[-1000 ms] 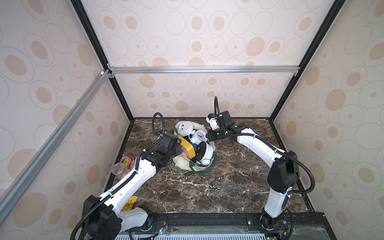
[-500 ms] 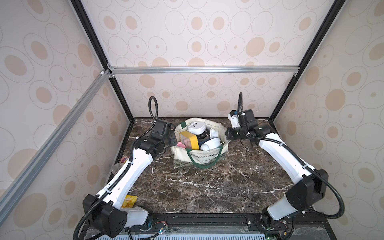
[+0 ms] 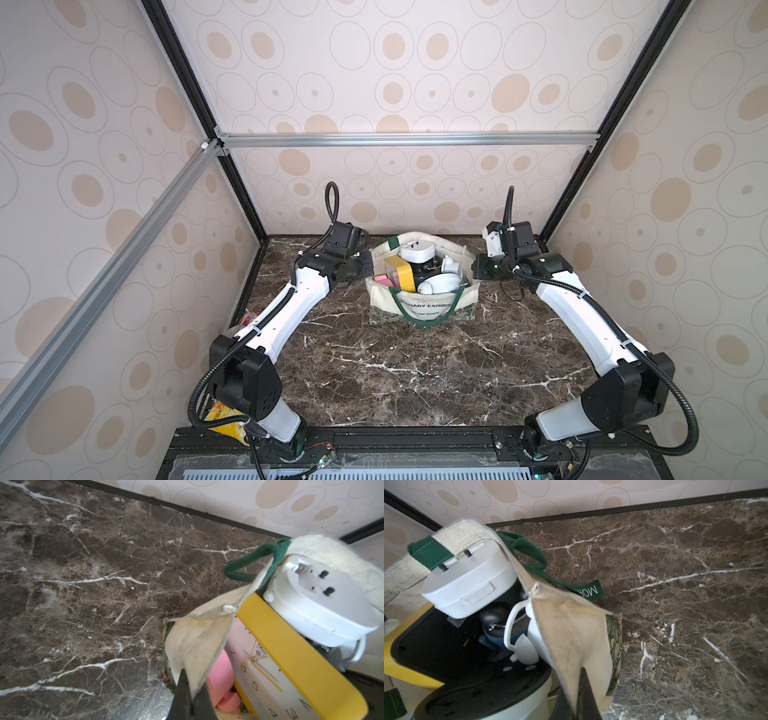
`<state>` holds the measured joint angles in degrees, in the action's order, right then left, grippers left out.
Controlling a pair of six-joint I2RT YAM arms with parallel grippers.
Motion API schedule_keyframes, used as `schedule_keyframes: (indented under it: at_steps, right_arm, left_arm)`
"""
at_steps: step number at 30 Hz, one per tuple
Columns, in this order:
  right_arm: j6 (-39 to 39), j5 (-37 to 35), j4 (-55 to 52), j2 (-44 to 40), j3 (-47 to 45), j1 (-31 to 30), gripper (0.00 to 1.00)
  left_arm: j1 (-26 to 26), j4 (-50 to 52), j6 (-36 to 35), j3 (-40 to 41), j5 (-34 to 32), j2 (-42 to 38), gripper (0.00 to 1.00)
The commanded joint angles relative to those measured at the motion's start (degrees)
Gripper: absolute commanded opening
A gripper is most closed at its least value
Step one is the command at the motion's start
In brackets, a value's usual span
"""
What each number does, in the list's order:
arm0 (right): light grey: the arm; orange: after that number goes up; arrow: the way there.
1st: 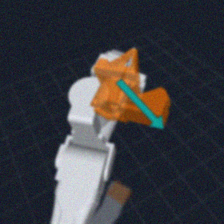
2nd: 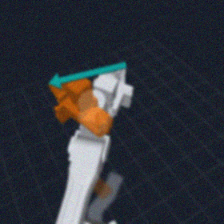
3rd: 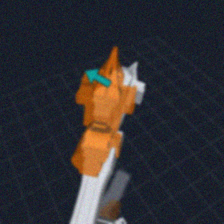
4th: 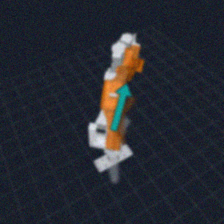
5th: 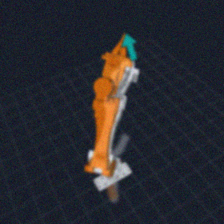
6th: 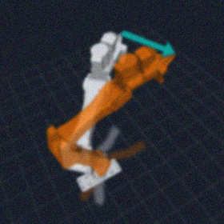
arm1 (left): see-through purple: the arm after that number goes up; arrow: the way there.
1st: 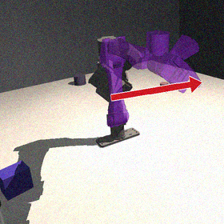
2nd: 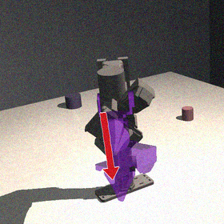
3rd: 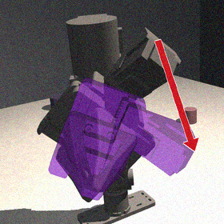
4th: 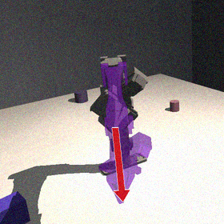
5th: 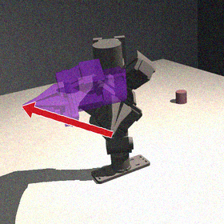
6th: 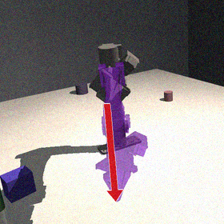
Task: Put the alarm clock into the canvas bag
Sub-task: Adjust the canvas bag at the center of the board, then reset both arms
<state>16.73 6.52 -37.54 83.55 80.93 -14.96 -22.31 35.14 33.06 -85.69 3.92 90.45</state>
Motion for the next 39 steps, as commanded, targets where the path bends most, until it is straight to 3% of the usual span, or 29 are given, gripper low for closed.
schedule_keyframes:
  at_steps: [1,7,9,11,15,17,19,20,21,24,29,33,39]
  right_arm:
    - [1.41,-1.96,9.39,-7.06,-0.8,1.78,0.0]
    - [2.75,-0.67,15.93,-10.76,-10.53,1.87,0.02]
    - [2.54,-0.5,16.89,-11.75,-11.93,1.87,0.1]
    - [2.52,-0.26,17.37,-12.45,-12.79,1.87,0.27]
    - [2.17,2.67,17.94,-13.14,-12.59,1.87,0.47]
    - [2.21,3.74,17.19,-13.44,-11.5,1.89,0.52]
    - [2.72,3.7,17.1,-14.82,-10.89,1.87,0.72]
    - [2.86,2.49,17.16,-16.03,-11.03,1.87,0.92]
    - [3.03,0.65,17.06,-17.65,-11.26,1.87,1.0]
    - [1.95,-4.5,15.65,-22.12,-12.45,1.96,1.0]
    - [0.26,-14.33,14.7,-27.94,-18.42,2.96,1.0]
    - [0.7,-14.17,20.96,-26.75,-27.31,8.12,1.0]
    - [1.19,-11.57,40.83,-19.81,-41.33,15.78,1.0]
  left_arm:
    - [2.51,-10.75,-2.23,-1.34,-5.24,-4.57,0.0]
    - [2.55,-21.17,0.97,13.01,-1.36,-9.26,0.0]
    - [2.53,-25.44,2.84,17.68,1.57,-10.57,0.11]
    - [2.53,-26.81,3.24,19.3,2.37,-11.44,0.18]
    - [2.61,-28.0,2.41,18.63,2.78,-13.48,0.48]
    - [2.62,-27.98,1.47,16.96,4.56,-13.98,0.58]
    - [2.62,-27.41,0.39,14.7,5.66,-14.78,0.75]
    - [2.7,-27.36,-0.55,13.72,5.71,-15.8,0.97]
    - [2.71,-27.61,-1.56,13.21,4.65,-17.33,0.98]
    - [3.07,-29.84,-3.63,15.61,-0.45,-23.59,0.98]
    - [3.4,-34.27,-8.26,28.51,-18.75,-35.47,0.98]
    - [3.81,-40.17,-12.61,42.24,-32.41,-39.38,0.98]
    - [5.84,-63.6,-16.34,61.5,-38.2,-34.91,0.98]
